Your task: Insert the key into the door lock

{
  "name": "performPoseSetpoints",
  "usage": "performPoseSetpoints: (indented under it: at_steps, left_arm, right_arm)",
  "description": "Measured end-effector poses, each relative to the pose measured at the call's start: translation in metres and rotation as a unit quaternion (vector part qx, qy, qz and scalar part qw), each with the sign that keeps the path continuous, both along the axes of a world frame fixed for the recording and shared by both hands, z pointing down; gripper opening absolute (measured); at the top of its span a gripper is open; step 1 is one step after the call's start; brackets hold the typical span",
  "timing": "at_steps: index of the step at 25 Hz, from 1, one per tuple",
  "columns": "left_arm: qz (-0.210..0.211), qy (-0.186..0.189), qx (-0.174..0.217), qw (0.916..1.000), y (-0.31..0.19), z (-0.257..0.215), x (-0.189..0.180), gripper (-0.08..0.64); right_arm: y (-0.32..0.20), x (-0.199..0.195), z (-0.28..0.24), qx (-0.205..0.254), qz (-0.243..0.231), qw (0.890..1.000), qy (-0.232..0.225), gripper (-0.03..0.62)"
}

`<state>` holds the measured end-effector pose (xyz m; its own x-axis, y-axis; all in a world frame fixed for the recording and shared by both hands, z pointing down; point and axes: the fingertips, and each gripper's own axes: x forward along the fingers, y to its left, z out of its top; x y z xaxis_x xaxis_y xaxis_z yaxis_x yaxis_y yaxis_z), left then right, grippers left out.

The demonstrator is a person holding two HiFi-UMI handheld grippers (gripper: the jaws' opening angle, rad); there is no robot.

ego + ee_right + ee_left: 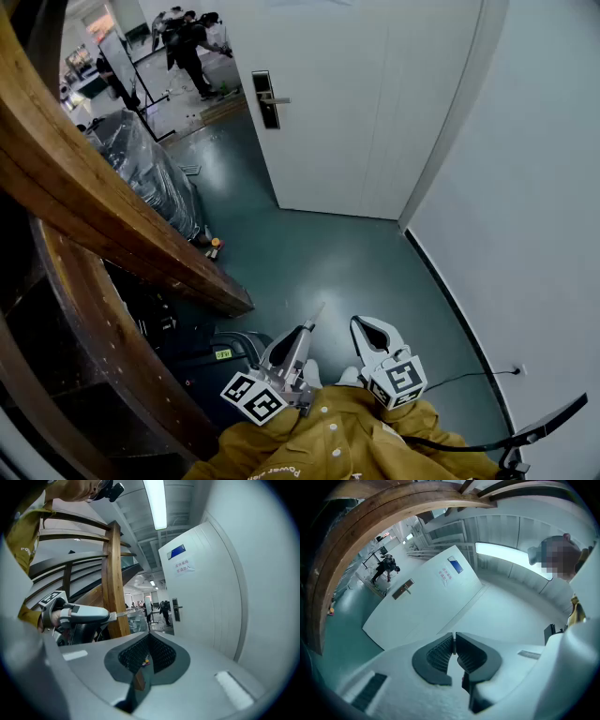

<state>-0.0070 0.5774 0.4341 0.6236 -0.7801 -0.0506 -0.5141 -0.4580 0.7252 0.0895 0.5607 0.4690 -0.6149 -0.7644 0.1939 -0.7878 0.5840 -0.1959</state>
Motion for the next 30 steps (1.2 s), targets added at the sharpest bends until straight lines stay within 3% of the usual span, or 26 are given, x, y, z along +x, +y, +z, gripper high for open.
performPoseSetpoints:
  at_steps: [15, 20, 26, 30]
  left_arm:
    - [-0.003, 0.006, -0.017, 0.9998, -0.003, 0.001, 0.001, 0.026]
    - [-0.022, 0.001, -0.024, 0.9995, -0.008, 0.010, -0.021, 0.026]
    - [-0.016, 0.003, -0.060, 0.9981, -0.018, 0.037, -0.058, 0.026]
    - [-0.041, 0.014, -0.044, 0.9981, -0.041, 0.029, -0.084, 0.026]
  right_arm:
    - [-0.001, -0.009, 0.000, -0.008, -0.028, 0.999, -0.021, 0.006]
    - [-0.005, -0.024, 0.010, -0.021, -0.040, 0.999, -0.018, 0.006]
    - [-0.019, -0.060, 0.017, -0.045, -0.054, 0.997, -0.019, 0.006]
    - [-0.040, -0.079, 0.009, -0.026, -0.066, 0.997, -0.013, 0.006]
